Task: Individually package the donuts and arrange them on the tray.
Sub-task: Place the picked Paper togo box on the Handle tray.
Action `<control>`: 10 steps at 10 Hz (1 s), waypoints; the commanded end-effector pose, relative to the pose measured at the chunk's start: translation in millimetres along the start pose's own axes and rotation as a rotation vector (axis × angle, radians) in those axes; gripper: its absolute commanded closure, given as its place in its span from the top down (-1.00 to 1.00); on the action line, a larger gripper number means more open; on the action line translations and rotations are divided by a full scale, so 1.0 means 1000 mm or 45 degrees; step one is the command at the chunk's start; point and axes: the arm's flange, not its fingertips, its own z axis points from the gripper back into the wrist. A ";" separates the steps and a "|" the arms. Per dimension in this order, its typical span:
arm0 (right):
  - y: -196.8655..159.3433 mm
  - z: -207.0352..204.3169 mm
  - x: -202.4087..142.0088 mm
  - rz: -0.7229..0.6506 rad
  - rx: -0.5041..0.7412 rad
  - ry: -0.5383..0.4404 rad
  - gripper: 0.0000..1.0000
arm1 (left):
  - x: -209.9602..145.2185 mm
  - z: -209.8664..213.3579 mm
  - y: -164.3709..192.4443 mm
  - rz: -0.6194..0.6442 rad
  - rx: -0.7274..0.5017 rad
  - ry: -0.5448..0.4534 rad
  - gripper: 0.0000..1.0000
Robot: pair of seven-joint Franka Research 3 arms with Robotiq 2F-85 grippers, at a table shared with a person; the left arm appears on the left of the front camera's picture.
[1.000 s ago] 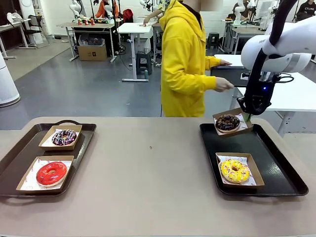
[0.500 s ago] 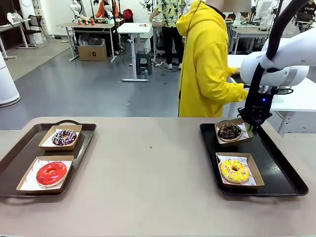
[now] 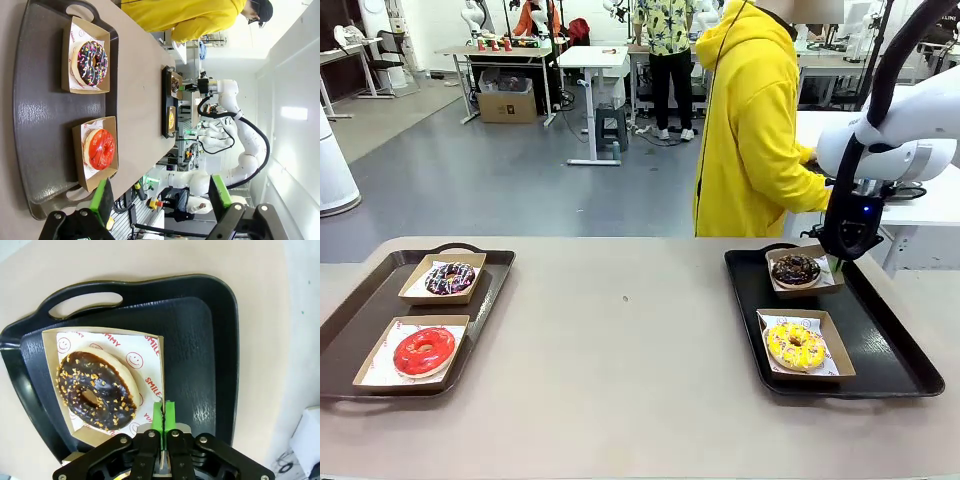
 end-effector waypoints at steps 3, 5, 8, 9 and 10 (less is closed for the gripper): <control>0.000 0.002 0.000 0.044 0.026 0.013 1.00 | -0.001 0.001 -0.001 -0.004 0.009 0.004 1.00; -0.004 0.009 -0.003 0.033 0.047 -0.010 1.00 | -0.001 0.001 -0.001 -0.004 0.009 0.004 1.00; -0.008 0.015 -0.009 0.054 0.084 -0.015 0.53 | -0.001 0.001 -0.001 -0.004 0.009 0.004 1.00; -0.011 0.020 -0.014 0.093 0.120 -0.009 0.72 | -0.001 0.001 -0.001 -0.004 0.009 0.004 1.00; -0.019 0.027 -0.024 0.166 0.210 0.006 0.93 | -0.001 0.001 -0.001 -0.004 0.009 0.004 1.00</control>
